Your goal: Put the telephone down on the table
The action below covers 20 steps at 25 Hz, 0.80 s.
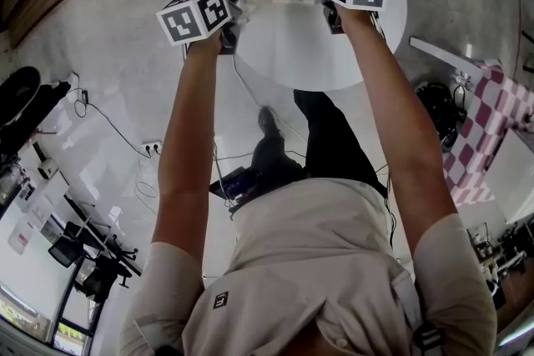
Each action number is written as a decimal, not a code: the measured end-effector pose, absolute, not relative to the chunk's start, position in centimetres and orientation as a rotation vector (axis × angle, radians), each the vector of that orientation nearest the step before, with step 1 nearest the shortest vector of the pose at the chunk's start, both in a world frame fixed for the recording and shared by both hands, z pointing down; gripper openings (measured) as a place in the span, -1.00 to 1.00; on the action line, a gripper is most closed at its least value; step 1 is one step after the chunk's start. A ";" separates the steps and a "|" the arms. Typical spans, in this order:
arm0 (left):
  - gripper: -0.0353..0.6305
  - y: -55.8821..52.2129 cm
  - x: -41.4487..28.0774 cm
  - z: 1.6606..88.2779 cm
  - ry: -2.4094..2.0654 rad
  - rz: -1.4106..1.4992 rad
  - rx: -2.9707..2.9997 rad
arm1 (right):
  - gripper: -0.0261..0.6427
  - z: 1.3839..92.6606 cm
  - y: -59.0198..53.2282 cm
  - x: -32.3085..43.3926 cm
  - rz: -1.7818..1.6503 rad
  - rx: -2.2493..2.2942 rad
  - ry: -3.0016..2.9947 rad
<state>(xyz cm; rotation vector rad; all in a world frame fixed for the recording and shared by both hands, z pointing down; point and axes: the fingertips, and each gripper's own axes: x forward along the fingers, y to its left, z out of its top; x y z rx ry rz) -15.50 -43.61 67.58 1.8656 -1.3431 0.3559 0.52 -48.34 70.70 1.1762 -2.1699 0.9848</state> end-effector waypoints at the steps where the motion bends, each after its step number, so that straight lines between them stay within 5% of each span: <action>1: 0.08 -43.3 -15.7 66.7 -1.357 0.348 1.873 | -0.26 70.0 -48.1 0.8 0.974 1.186 -2.175; 6: 0.04 -41.7 -16.6 61.1 -1.402 0.299 1.933 | -0.49 65.3 -46.4 1.3 0.927 1.228 -2.228; 13: -0.34 -38.2 -18.2 50.7 -1.482 0.230 2.081 | -0.87 56.0 -42.7 0.5 0.816 1.234 -2.370; 20: -0.57 -33.1 -17.9 41.9 -1.483 0.165 2.228 | -0.94 47.1 -38.2 0.7 0.669 1.221 -2.476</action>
